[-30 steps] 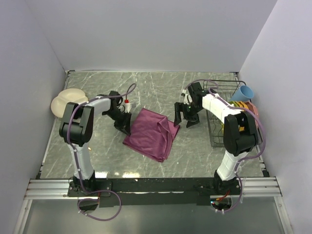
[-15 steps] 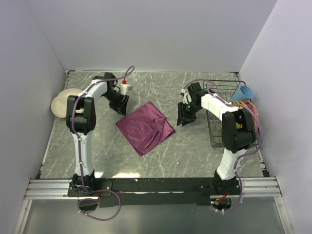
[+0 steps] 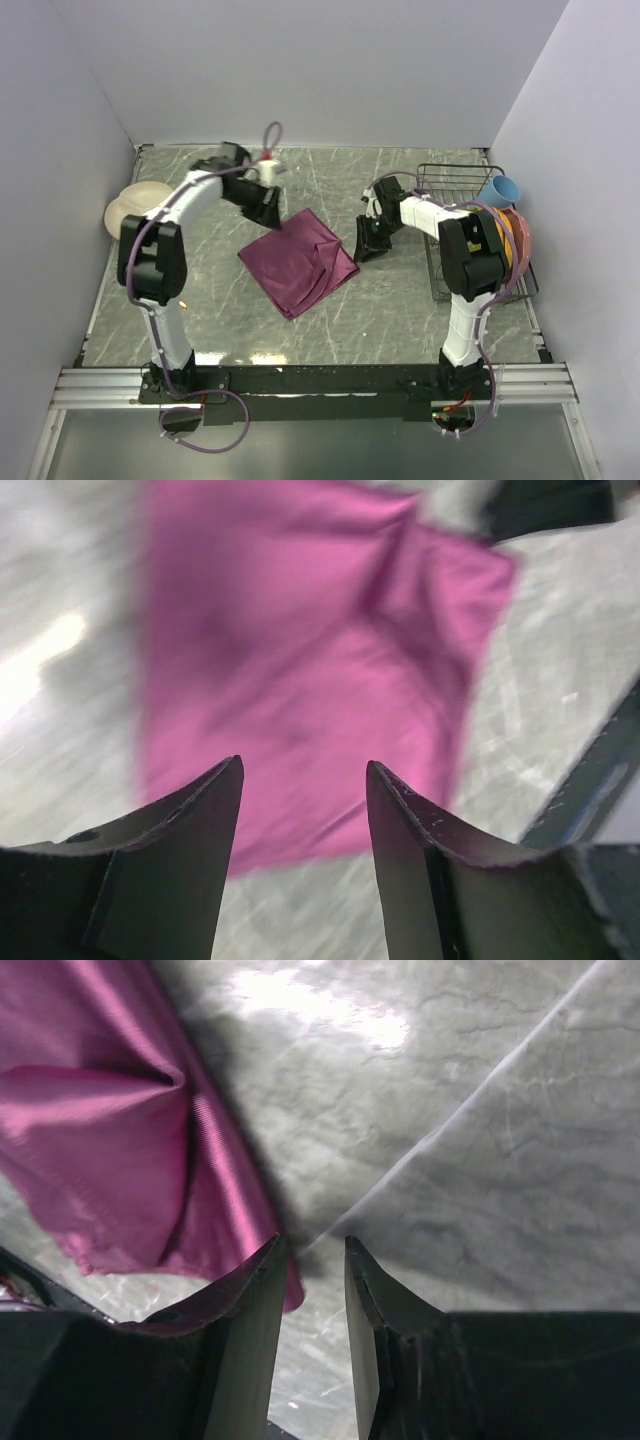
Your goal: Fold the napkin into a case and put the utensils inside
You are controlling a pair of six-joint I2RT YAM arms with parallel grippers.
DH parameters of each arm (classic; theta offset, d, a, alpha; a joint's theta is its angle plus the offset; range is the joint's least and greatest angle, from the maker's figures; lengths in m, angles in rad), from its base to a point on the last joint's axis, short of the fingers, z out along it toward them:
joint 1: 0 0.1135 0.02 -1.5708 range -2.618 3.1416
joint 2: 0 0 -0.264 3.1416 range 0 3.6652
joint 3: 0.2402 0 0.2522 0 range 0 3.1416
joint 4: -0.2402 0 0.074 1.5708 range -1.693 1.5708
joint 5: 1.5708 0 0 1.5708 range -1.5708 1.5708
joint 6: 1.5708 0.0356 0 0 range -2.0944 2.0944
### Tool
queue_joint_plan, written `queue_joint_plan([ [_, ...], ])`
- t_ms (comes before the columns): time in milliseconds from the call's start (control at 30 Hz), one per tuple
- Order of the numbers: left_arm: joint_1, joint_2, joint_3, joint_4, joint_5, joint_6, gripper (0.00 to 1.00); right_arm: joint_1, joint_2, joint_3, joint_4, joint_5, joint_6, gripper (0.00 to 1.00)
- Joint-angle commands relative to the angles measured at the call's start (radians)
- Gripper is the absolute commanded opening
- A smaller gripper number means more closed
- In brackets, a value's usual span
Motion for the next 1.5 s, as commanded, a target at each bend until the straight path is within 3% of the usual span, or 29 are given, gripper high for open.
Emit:
queue_joint_plan([
  [0,-0.107,0.043,-0.041,0.167,0.083,-0.189,0.59,0.01,0.023,-0.009,0.028,0.03,-0.024,0.38],
  [133,-0.16,0.092,-0.047,0.252,0.092,-0.31,0.59,0.022,0.024,-0.041,0.028,0.029,-0.036,0.38],
  [400,-0.229,0.199,0.002,0.33,0.095,-0.376,0.61,0.024,-0.014,-0.089,0.017,0.041,-0.064,0.36],
  [767,-0.356,0.223,0.098,0.306,0.117,-0.341,0.5,-0.058,-0.039,-0.011,-0.069,0.032,-0.102,0.37],
  [933,-0.385,0.166,0.094,0.24,0.089,-0.272,0.56,-0.081,-0.019,0.064,-0.098,0.017,-0.107,0.42],
  [1033,-0.359,0.077,0.033,0.209,0.083,-0.246,0.56,-0.085,0.001,0.11,-0.121,-0.002,-0.111,0.46],
  [1133,-0.26,-0.054,-0.117,0.246,0.127,-0.298,0.56,-0.085,0.021,0.138,-0.136,-0.04,-0.111,0.52],
  [1267,-0.033,-0.222,-0.337,0.319,0.172,-0.428,0.55,-0.078,0.034,0.15,-0.135,-0.094,-0.086,0.59],
  [1467,0.122,-0.38,-0.549,0.363,0.094,-0.502,0.51,-0.038,0.032,0.127,-0.119,-0.154,-0.073,0.57],
])
